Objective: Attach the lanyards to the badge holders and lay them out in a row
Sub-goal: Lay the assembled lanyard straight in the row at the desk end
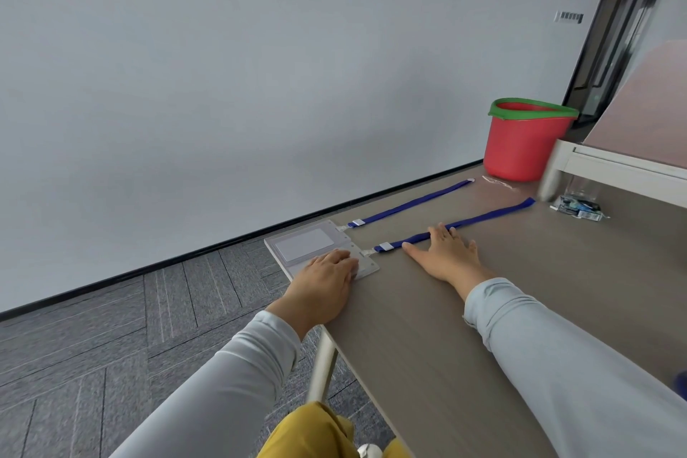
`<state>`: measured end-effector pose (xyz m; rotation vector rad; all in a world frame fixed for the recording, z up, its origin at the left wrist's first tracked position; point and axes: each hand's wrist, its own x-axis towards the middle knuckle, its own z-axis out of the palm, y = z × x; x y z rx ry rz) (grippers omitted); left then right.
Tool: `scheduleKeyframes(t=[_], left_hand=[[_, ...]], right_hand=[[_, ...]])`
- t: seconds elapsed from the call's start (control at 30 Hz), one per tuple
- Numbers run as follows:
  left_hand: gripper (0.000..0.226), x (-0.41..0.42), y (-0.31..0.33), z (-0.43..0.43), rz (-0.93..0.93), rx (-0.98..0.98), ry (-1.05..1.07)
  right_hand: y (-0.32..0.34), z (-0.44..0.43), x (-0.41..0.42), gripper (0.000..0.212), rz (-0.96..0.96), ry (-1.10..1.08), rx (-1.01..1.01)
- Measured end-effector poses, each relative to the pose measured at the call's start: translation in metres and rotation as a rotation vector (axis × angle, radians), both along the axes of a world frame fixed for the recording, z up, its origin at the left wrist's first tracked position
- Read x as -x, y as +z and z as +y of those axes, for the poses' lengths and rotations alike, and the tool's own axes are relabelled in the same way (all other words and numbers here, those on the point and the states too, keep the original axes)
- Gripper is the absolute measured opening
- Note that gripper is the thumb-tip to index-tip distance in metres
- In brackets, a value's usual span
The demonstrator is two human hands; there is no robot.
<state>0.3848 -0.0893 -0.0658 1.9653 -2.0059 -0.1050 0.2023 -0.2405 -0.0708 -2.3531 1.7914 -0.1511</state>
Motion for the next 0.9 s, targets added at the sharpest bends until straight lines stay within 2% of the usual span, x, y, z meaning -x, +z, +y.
scheduleKeyframes(t=[0.3,0.43,0.73,0.9], left_hand=[[0.041,0.005,0.014,-0.012,-0.027,-0.054,-0.002],[0.041,0.017,0.027,-0.035,-0.066,-0.039,-0.082],[0.035,0.059,0.04,-0.123,-0.151,-0.033,-0.32],[0.031,0.064,0.035,-0.163,-0.238,-0.066,-0.346]], right_hand=[[0.006,-0.001,0.003,0.08,-0.08,0.029,-0.005],[0.009,-0.013,0.019,0.071,-0.143,-0.008,0.034],[0.013,-0.068,0.06,0.061,-0.107,-0.129,-0.008],[0.012,-0.087,0.054,0.054,-0.18,-0.071,-0.005]])
